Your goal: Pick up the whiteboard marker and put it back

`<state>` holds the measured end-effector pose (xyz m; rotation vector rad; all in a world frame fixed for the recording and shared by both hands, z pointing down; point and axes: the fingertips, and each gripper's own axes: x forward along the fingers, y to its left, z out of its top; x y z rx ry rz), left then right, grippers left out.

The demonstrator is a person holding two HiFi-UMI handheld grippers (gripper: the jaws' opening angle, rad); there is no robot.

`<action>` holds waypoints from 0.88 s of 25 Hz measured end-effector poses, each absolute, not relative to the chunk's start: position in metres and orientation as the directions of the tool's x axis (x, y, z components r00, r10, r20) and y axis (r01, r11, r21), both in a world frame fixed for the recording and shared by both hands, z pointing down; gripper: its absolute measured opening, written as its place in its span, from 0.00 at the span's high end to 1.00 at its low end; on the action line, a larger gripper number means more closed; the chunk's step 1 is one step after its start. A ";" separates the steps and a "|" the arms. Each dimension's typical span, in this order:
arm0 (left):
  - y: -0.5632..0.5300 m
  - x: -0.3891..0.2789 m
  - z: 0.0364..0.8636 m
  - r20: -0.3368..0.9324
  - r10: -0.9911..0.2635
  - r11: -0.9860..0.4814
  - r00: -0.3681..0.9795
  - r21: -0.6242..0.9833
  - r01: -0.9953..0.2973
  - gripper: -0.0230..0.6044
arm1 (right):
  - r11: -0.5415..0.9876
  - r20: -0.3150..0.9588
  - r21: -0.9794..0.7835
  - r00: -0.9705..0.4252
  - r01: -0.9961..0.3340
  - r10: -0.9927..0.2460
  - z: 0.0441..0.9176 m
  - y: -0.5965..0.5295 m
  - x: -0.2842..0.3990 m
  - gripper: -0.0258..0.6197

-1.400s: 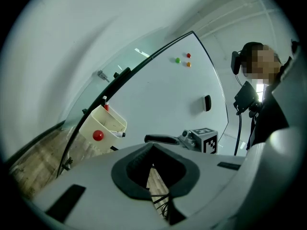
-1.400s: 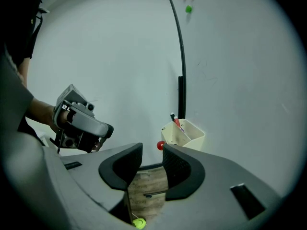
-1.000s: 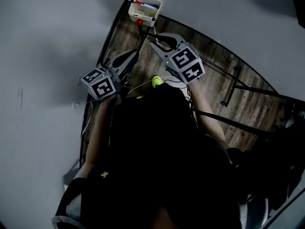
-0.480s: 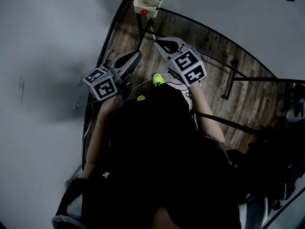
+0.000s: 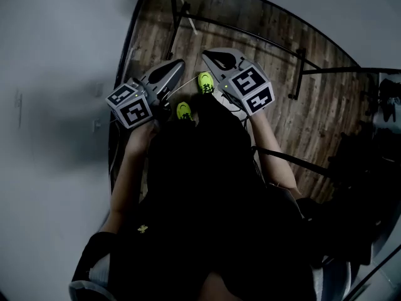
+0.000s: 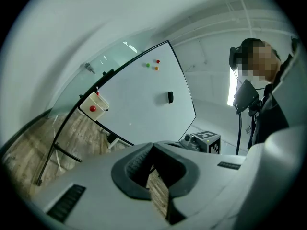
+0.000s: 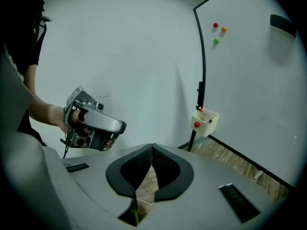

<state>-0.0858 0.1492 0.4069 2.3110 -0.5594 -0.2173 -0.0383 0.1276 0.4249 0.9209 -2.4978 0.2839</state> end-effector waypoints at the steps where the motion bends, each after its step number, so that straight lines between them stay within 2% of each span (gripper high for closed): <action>1: 0.155 -0.085 0.408 0.008 -0.448 -0.632 0.894 0.705 -0.323 0.96 | 0.752 0.486 -0.044 -0.672 -0.658 -0.559 0.425 0.135 -0.038 0.96; 22: 0.190 -0.069 0.394 0.006 -0.465 -0.663 0.885 0.660 -0.353 0.96 | 0.772 0.381 -0.040 -0.724 -0.635 -0.576 0.392 0.162 -0.035 0.96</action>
